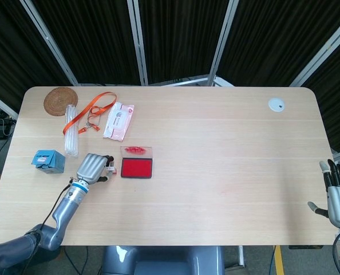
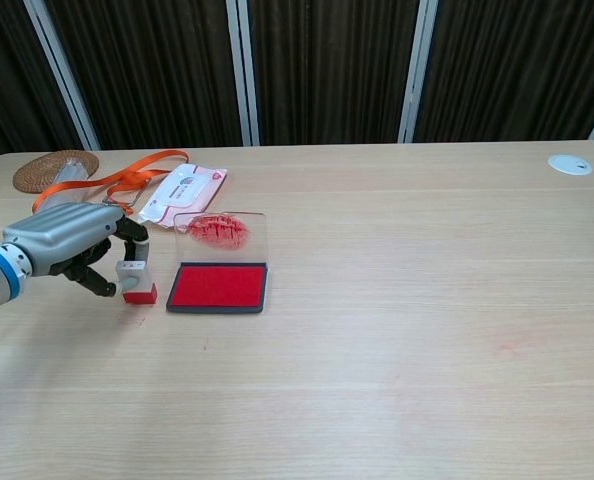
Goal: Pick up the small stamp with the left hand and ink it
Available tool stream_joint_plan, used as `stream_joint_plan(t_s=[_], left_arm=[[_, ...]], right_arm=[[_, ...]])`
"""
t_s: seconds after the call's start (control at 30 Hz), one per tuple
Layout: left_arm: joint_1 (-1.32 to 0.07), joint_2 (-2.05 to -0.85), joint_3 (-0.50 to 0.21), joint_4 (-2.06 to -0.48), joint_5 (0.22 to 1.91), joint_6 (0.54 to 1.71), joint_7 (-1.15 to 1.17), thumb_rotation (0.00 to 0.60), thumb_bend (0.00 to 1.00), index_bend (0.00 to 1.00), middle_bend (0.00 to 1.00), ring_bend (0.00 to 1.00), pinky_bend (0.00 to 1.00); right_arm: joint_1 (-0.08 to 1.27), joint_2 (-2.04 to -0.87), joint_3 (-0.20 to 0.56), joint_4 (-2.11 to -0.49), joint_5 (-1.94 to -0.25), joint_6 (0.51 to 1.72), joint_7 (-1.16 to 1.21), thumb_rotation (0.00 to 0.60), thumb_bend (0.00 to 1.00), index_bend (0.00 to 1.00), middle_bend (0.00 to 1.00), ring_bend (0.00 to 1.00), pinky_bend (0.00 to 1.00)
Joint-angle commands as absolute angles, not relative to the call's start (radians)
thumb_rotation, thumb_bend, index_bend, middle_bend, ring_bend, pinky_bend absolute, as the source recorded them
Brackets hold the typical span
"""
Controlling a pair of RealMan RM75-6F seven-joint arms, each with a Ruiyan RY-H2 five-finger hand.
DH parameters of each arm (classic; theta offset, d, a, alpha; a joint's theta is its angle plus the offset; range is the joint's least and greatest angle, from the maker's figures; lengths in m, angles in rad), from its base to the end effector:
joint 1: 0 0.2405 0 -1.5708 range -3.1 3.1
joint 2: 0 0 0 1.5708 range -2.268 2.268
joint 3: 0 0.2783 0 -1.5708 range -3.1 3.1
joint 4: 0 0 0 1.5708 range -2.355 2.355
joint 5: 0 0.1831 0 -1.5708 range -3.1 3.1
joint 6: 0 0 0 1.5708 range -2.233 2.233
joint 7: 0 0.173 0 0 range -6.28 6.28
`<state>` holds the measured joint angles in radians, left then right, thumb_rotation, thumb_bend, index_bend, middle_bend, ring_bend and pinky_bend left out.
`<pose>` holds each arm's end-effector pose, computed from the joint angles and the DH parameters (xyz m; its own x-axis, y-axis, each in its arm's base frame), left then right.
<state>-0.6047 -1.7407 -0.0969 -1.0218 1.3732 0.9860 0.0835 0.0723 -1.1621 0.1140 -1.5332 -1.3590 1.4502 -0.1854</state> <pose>-0.2419 0.3645 -0.0404 0.5007 0.2414 0.8313 0.8468 -0.3357 -0.4126 -0.3532 -0.2159 0.2015 0.5674 -0.0021 0.8234 -0.8139 0.1503 0.5612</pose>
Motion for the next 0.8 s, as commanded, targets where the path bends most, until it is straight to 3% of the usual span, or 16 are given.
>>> stream_joint_plan(t_s=[0.03,0.43,0.8], left_arm=[[-0.607,-1.732,-0.104,-1.036,1.374,0.994,0.076,0.600,0.38,0.58,0.53,0.84,0.87],[-0.664,-1.643,-0.192,-1.221,1.305,0.944,0.078,0.600,0.39,0.59,0.54,0.84,0.87],[-0.737,-1.738,-0.195,-1.150,1.267,0.869,0.108,0.600,0.39,0.60,0.55,0.84,0.87]], right_arm=[[0.073,-1.162,0.114,-1.534,-1.358,1.450,-0.184,0.600,0.00,0.00,0.00,0.00,0.00],[0.075,-1.157,0.119,-1.538,-1.348,1.444,-0.174,0.600,0.00,0.00,0.00,0.00,0.00],[0.084,-1.164,0.132,-1.515,-1.307,1.417,-0.176,0.600,0.00,0.00,0.00,0.00,0.00]])
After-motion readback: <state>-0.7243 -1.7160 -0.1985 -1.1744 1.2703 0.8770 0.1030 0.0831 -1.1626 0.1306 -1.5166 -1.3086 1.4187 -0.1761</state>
